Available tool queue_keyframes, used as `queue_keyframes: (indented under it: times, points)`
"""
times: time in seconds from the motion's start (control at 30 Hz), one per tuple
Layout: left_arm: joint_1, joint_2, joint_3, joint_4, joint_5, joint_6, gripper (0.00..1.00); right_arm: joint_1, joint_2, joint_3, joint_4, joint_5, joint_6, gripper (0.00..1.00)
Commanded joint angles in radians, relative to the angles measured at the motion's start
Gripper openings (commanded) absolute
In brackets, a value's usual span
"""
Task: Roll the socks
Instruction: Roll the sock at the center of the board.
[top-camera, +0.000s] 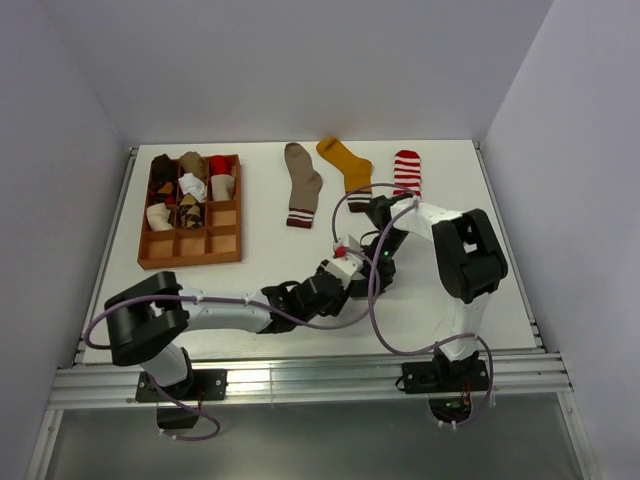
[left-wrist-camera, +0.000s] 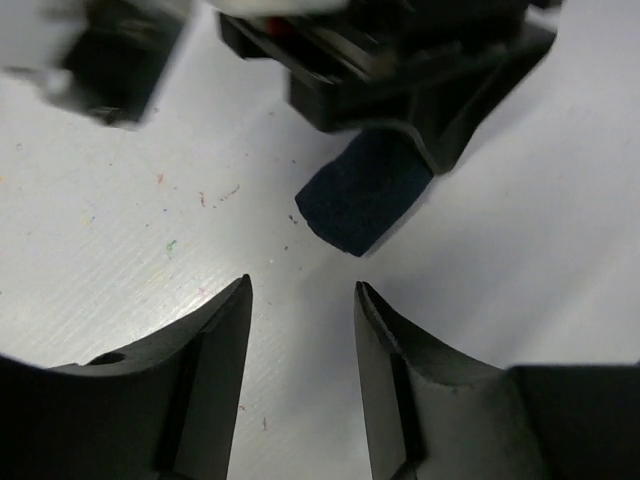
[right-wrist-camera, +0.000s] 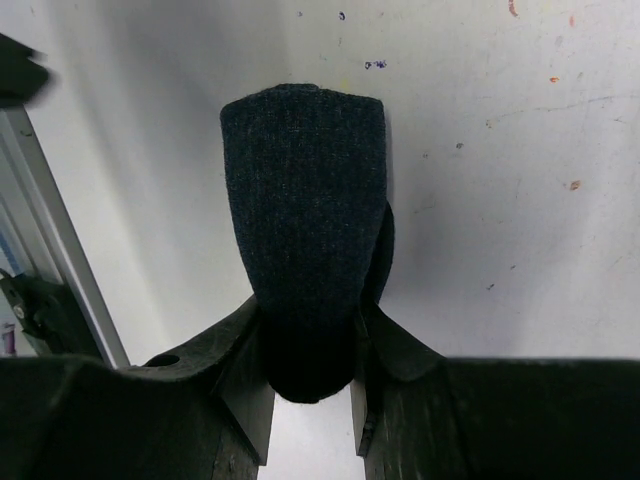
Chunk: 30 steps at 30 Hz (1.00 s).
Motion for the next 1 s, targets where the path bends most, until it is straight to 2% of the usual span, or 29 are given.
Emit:
queue_keyframes:
  times: [0.0,0.43,0.97]
  points:
    - [-0.055,0.069,0.073,0.034,-0.069,0.16,0.51,-0.009,0.048,0.031,-0.052,0.049,-0.015,0.26]
    - [-0.101,0.285,0.263,-0.002,0.006,0.372,0.56,-0.01,0.112,0.102,-0.12,0.052,-0.009,0.26]
    - [-0.1,0.432,0.312,0.061,-0.052,0.53,0.57,-0.01,0.209,0.172,-0.244,0.046,-0.038,0.25]
